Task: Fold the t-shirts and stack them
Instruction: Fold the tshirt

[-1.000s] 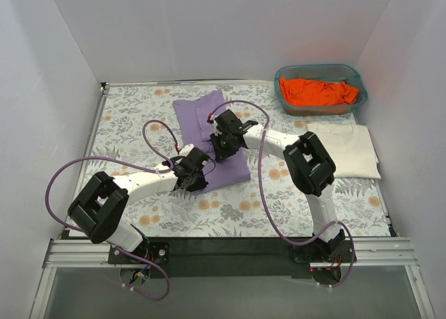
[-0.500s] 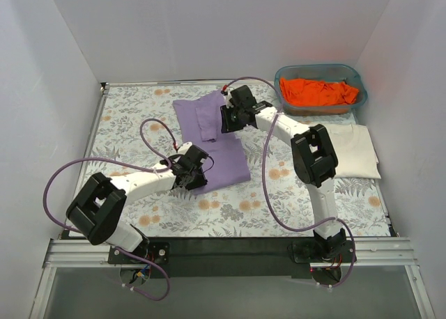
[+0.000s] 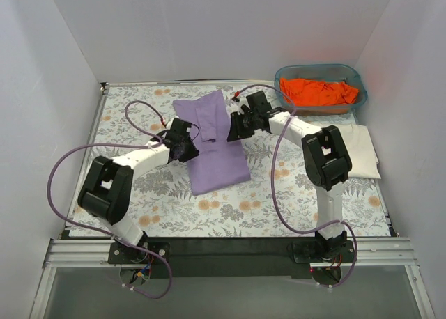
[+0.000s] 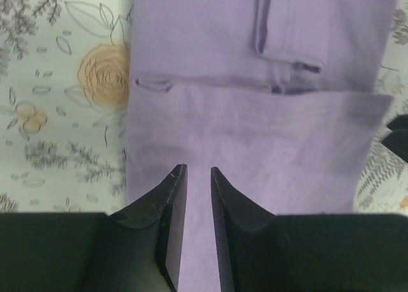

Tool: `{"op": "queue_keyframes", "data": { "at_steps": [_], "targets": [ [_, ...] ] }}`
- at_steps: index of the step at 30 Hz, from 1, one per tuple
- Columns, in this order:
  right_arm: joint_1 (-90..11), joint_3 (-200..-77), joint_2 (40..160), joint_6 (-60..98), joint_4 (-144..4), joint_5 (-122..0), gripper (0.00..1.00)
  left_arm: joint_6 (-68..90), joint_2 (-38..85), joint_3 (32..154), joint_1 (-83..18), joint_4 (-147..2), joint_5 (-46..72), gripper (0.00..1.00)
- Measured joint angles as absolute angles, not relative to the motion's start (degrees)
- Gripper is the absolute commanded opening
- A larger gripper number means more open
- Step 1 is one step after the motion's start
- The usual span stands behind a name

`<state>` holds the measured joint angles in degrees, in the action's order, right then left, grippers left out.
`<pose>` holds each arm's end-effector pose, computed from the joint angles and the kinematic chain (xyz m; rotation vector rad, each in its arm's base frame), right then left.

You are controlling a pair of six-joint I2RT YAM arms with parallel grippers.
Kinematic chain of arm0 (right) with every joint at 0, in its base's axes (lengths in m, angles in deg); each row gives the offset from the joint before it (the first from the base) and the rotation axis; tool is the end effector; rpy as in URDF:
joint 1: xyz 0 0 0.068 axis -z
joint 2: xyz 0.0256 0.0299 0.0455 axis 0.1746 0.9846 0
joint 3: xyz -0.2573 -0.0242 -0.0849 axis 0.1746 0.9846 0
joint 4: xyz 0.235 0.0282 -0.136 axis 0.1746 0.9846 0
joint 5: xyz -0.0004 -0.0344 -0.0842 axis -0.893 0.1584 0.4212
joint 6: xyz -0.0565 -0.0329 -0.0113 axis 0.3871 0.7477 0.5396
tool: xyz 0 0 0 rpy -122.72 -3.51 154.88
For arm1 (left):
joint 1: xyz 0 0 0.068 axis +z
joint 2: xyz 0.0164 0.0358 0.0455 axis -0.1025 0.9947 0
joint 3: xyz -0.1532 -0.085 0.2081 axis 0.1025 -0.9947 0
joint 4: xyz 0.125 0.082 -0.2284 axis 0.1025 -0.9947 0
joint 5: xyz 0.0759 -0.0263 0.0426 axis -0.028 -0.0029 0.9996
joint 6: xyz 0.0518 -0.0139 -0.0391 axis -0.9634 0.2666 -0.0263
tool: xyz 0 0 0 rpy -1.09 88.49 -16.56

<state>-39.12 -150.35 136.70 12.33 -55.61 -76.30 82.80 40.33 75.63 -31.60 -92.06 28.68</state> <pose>0.4104 0.2514 0.1799 -0.5278 2.3866 0.8183 0.3131 -0.1434 0.1632 -1.3149 2.2772 -0.5748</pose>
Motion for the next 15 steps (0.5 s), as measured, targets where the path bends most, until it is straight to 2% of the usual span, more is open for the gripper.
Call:
{"op": "queue_keyframes", "data": {
  "at_steps": [6, 15],
  "targets": [
    [-36.17, -147.36, 136.31, 10.95, -58.08, -82.07, 0.3, 80.79, 44.48, 77.45, -30.03, -92.58, 25.91, 0.26],
    [-39.99, -126.53, 124.64, 5.21, -65.62, -94.05, 0.31, 82.17, 29.27, 69.06, -36.93, -94.33, 21.29, 0.27]
  ]
}}
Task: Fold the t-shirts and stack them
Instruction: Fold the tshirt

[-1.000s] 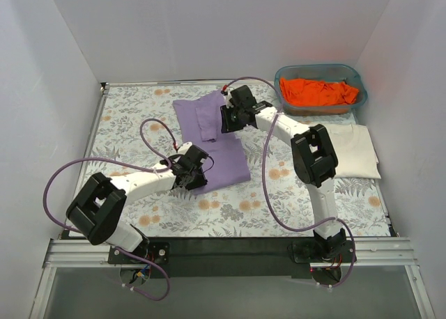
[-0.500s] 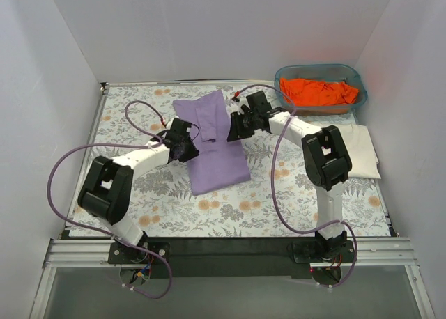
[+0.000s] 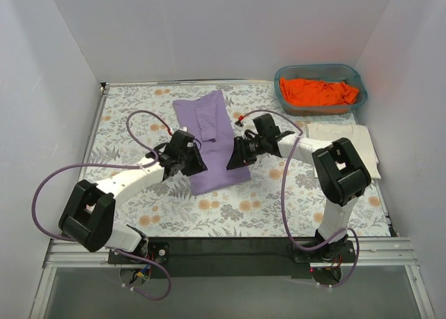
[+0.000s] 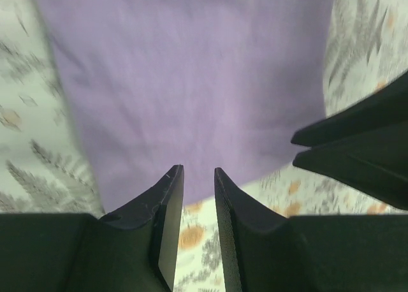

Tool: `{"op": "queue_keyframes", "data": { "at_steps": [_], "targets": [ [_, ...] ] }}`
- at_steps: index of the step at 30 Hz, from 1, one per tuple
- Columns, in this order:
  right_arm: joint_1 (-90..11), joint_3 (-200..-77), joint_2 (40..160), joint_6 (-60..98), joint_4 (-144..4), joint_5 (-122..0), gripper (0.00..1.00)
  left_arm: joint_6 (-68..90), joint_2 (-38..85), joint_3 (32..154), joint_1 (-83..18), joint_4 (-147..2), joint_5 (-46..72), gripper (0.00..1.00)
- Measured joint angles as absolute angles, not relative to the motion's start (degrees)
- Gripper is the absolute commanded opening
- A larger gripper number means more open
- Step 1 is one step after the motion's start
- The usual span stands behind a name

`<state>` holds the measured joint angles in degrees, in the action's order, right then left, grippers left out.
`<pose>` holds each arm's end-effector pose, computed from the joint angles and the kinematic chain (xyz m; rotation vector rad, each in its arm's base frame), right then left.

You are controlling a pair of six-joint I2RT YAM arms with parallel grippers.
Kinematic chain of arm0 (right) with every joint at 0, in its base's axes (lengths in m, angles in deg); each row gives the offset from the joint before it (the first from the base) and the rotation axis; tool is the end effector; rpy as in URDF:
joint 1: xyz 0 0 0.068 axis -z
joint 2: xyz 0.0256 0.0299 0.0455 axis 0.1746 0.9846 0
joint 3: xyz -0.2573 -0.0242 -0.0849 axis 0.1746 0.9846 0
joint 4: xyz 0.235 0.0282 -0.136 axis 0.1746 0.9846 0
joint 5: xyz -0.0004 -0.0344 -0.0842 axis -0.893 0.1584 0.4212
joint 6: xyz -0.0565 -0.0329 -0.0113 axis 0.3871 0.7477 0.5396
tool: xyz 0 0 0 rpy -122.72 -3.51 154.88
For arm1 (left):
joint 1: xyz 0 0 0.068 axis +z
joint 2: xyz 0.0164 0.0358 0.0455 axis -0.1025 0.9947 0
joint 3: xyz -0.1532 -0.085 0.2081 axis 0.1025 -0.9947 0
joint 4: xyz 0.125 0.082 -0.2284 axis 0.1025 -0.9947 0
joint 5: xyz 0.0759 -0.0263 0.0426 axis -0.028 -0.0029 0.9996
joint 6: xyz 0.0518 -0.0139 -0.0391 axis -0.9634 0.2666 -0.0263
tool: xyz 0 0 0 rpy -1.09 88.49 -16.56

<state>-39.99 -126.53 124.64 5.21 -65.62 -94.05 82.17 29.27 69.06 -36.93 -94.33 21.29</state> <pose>0.3294 0.2291 0.1544 -0.5576 2.4458 1.2430 0.2618 -0.1578 0.1823 -1.1730 2.4198 -0.7563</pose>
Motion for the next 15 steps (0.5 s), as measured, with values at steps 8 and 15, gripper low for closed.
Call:
{"op": "queue_keyframes", "data": {
  "at_steps": [8, 15],
  "targets": [
    [-41.11, -119.58, 124.99, 2.54, -74.71, -99.07, 0.29, 88.11, 29.46, 58.59, -40.15, -93.98, 19.04, 0.15],
    [-36.41, -112.02, 127.57, 2.98, -81.01, -103.1, 0.29, 93.66, 27.83, 55.57, -39.95, -91.16, 20.07, 0.09]
  ]
}}
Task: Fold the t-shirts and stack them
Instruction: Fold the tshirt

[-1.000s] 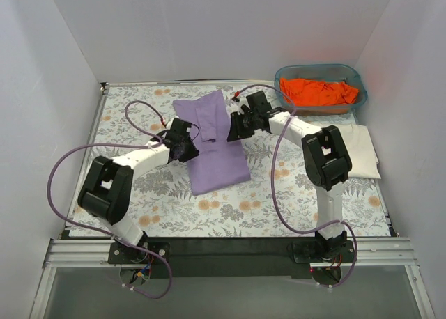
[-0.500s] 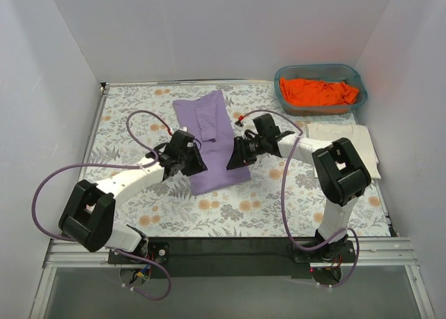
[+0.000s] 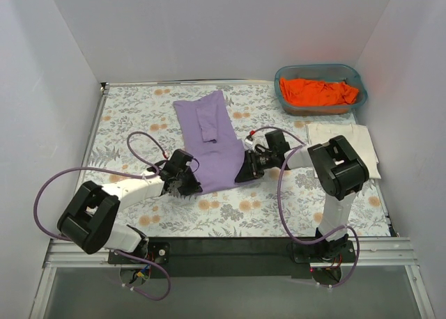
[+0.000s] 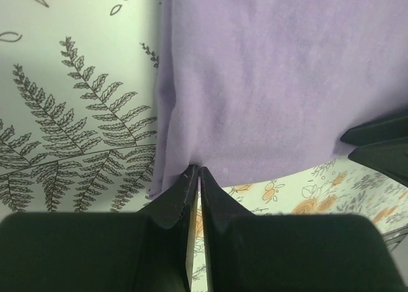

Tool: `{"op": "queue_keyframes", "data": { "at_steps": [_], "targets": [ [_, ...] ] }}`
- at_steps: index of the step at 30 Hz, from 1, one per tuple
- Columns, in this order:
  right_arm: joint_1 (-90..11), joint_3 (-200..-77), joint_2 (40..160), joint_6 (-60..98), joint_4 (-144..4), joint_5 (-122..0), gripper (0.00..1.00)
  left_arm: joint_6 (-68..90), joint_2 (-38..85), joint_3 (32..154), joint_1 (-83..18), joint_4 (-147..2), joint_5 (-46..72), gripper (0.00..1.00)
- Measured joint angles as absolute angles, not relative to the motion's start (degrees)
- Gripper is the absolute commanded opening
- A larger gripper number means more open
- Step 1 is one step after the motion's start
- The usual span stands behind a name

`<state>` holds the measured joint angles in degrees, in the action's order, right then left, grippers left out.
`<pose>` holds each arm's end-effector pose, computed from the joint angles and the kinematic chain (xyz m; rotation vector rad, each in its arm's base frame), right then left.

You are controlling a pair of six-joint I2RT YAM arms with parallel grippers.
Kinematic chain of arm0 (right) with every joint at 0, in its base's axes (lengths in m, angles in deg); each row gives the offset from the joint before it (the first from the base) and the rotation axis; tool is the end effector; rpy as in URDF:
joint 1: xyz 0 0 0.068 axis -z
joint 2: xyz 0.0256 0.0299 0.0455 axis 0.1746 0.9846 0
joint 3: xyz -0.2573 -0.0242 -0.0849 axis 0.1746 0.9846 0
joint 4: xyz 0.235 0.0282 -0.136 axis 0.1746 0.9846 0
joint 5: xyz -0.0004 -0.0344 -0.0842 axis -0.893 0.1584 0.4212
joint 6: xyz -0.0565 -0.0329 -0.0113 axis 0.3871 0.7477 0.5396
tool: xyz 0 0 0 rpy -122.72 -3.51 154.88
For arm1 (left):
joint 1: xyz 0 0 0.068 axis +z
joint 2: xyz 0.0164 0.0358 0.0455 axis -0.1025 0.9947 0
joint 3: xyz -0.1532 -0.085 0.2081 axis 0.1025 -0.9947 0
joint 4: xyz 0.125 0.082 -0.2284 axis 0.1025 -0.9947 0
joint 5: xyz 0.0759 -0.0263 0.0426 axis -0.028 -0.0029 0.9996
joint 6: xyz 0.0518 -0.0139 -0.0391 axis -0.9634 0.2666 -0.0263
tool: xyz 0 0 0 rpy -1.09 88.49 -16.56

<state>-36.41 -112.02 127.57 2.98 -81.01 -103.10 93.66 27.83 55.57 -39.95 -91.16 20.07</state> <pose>0.3018 0.1942 0.0889 -0.4996 2.4712 1.4265 0.2132 -0.1457 0.1209 -1.4340 2.4893 -0.6634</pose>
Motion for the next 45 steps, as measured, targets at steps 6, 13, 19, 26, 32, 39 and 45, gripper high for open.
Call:
{"op": "queue_keyframes", "data": {
  "at_steps": [6, 13, 19, 26, 32, 39, 45],
  "targets": [
    [-32.06, -107.95, 127.24, 2.87, -85.58, -107.18, 0.28, 97.01, 25.51, 52.82, -39.97, -89.35, 20.27, 0.07],
    [-30.44, -107.69, 122.41, 3.04, -83.22, -103.86, 0.29, 97.25, 22.99, 53.8, -39.97, -95.16, 22.21, 0.16],
    [-30.2, -118.86, 123.48, 1.6, -81.21, -102.57, 0.28, 94.23, 23.37, 61.41, -36.12, -98.64, 24.35, 0.18],
    [-30.2, -133.61, 134.52, -1.05, -82.1, -101.17, 0.29, 88.48, 34.54, 72.12, -28.74, -92.49, 24.94, 0.18],
    [-30.0, -137.83, 143.85, -2.86, -81.75, -98.55, 0.29, 85.58, 46.51, 76.25, -26.53, -89.91, 25.01, 0.18],
    [-28.93, -136.85, 144.09, -4.21, -83.57, -98.4, 0.29, 84.64, 48.2, 77.1, -25.85, -88.84, 25.38, 0.2],
    [-28.56, -133.31, 138.54, -0.04, -79.13, -93.96, 0.29, 82.45, 43.69, 76.27, -26.09, -90.99, 27.04, 0.3]
  ]
}}
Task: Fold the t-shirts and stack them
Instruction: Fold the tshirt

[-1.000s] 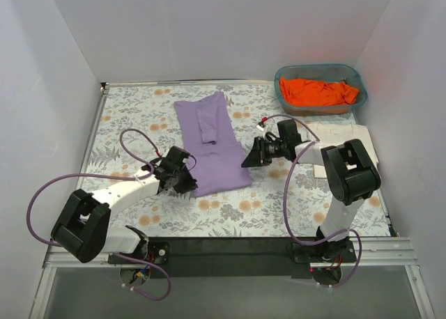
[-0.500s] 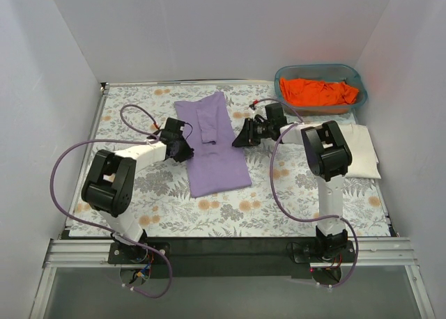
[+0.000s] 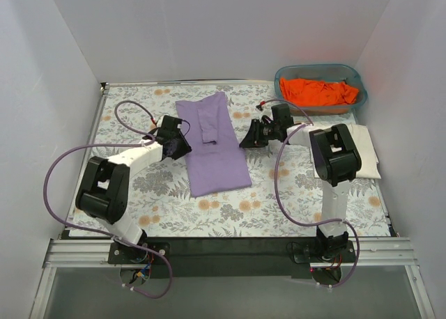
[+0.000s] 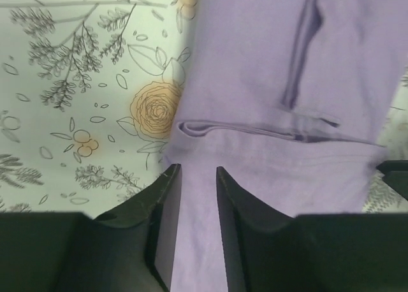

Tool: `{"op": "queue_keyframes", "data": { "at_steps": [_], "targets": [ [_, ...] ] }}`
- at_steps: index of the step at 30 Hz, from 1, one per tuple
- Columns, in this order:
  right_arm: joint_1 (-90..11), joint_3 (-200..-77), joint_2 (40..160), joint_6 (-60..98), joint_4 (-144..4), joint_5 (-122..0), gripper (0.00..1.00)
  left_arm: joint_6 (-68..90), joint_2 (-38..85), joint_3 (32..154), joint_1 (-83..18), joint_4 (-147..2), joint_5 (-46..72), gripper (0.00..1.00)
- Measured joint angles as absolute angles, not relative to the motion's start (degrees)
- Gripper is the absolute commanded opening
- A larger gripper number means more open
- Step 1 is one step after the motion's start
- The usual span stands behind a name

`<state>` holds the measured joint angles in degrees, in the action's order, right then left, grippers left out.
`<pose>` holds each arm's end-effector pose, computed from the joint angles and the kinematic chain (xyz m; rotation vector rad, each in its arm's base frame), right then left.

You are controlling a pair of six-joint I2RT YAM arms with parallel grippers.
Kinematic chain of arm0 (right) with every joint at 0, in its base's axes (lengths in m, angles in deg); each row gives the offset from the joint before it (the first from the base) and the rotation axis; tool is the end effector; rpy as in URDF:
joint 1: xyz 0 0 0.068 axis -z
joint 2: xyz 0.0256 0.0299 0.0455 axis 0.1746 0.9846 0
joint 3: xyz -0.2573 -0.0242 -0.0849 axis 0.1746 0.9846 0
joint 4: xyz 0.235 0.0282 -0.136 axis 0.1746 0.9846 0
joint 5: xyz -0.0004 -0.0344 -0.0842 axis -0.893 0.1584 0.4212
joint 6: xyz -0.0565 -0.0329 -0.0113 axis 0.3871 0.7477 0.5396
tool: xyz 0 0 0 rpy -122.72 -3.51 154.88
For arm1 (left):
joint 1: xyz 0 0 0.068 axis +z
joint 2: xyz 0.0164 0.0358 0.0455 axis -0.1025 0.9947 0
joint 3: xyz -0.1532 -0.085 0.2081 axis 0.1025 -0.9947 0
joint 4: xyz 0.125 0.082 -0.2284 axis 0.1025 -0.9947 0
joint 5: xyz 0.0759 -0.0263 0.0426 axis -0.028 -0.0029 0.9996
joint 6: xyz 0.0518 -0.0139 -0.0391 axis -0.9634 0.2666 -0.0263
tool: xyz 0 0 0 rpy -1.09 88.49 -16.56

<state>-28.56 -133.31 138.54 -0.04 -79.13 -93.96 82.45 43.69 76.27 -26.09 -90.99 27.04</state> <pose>0.4156 0.1751 0.1112 -0.2409 2.3557 1.1989 0.3314 -0.1165 0.1486 -1.4180 2.2448 -0.5387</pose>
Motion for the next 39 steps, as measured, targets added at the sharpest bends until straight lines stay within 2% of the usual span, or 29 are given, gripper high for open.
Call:
{"op": "queue_keyframes", "data": {
  "at_steps": [3, 7, 10, 17, 22, 31, 34, 39],
  "targets": [
    [-28.87, -132.61, 135.19, 2.89, -75.04, -91.16, 0.3, 81.03, 38.97, 76.55, -27.38, -92.28, 29.21, 0.32],
    [-31.31, -131.64, 129.05, 6.91, -69.6, -86.2, 0.3, 80.2, 35.26, 78.04, -34.09, -93.24, 32.2, 0.33],
    [-34.99, -131.67, 125.93, 9.73, -66.43, -82.66, 0.3, 80.85, 35.39, 78.15, -39.34, -93.87, 32.79, 0.33],
    [-43.29, -131.21, 125.27, 13.53, -57.23, -76.3, 0.3, 83.26, 38.84, 75.85, -44.02, -95.01, 33.34, 0.33],
    [-46.81, -127.21, 124.55, 14.01, -54.71, -73.39, 0.31, 86.12, 40.98, 73.89, -48.28, -97.04, 32.51, 0.33],
    [-52.93, -114.44, 112.31, 11.98, -50.71, -69.63, 0.31, 94.8, 36.96, 70.13, -56.82, -105.89, 28.64, 0.33],
    [-55.55, -111.95, 108.81, 10.45, -46.82, -68.72, 0.33, 96.7, 33.66, 69.51, -58.99, -112.49, 27.98, 0.39],
    [-56.58, -112.24, 102.78, 7.89, -38.61, -65.31, 0.48, 100.31, 26.73, 72.57, -59.1, -122.72, 29.38, 0.62]
  ]
}}
